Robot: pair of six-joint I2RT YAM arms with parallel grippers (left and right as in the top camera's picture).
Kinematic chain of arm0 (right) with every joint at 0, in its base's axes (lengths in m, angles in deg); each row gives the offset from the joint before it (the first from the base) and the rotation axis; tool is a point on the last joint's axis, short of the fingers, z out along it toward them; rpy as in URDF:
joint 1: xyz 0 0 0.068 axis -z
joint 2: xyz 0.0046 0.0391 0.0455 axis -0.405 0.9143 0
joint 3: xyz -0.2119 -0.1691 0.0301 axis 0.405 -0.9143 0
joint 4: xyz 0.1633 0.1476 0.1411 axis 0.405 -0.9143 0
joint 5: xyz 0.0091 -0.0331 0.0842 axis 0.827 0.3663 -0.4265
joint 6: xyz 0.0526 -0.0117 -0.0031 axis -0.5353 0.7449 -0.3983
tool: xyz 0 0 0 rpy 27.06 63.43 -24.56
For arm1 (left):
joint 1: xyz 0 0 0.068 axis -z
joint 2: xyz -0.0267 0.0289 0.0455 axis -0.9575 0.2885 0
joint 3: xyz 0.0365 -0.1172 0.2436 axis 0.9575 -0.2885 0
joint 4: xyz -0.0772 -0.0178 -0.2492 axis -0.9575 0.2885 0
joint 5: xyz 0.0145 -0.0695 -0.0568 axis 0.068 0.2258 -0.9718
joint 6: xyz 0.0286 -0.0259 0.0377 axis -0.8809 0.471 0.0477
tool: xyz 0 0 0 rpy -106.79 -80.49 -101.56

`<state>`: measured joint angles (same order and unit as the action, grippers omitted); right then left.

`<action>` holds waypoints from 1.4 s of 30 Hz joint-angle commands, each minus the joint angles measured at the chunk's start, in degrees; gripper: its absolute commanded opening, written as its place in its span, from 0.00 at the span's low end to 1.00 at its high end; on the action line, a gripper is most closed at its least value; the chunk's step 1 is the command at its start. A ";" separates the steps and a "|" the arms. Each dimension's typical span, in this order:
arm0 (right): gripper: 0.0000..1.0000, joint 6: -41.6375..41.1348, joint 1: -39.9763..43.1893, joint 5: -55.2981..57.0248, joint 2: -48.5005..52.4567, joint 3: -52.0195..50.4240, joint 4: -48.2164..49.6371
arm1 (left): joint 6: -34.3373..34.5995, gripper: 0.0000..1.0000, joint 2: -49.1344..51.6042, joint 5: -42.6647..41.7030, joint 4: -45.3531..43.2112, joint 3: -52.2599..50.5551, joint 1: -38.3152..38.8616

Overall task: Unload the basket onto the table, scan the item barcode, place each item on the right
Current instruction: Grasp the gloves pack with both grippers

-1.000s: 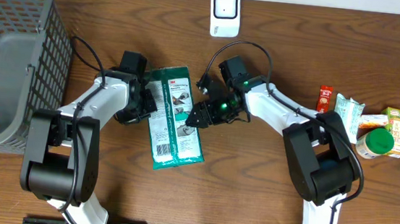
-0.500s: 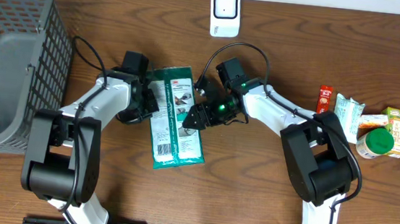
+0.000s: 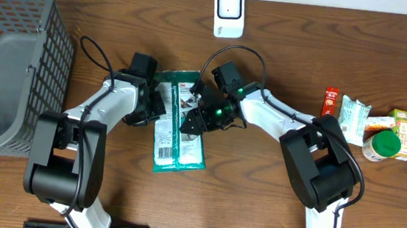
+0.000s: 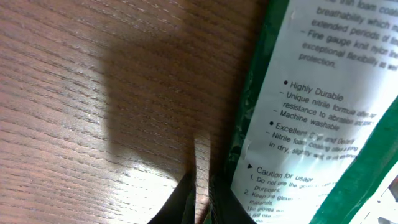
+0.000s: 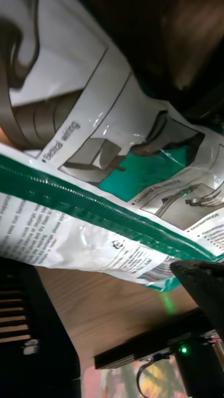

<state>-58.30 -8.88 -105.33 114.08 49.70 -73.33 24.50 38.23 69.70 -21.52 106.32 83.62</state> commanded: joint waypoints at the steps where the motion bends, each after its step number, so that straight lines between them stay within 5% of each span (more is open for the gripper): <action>1: 0.58 -0.59 -1.77 -2.23 1.22 -0.48 0.46 | 0.72 0.13 1.92 -1.20 -0.15 -2.36 1.62; 22: 0.52 -10.93 -2.43 -5.46 1.22 -0.48 8.81 | 0.70 0.13 1.92 -0.79 -0.13 -2.40 1.64; 29: 0.36 -10.84 -2.58 -8.90 1.22 -0.48 10.25 | 0.70 0.13 1.92 -0.79 -0.13 -2.40 1.64; 42: 0.42 -13.05 -2.58 -8.26 1.25 -4.52 15.80 | 0.70 0.13 1.92 -0.74 -0.15 -2.40 1.64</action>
<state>-69.27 -10.24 -113.09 114.73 47.65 -59.78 24.50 38.23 69.70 -21.90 106.32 84.39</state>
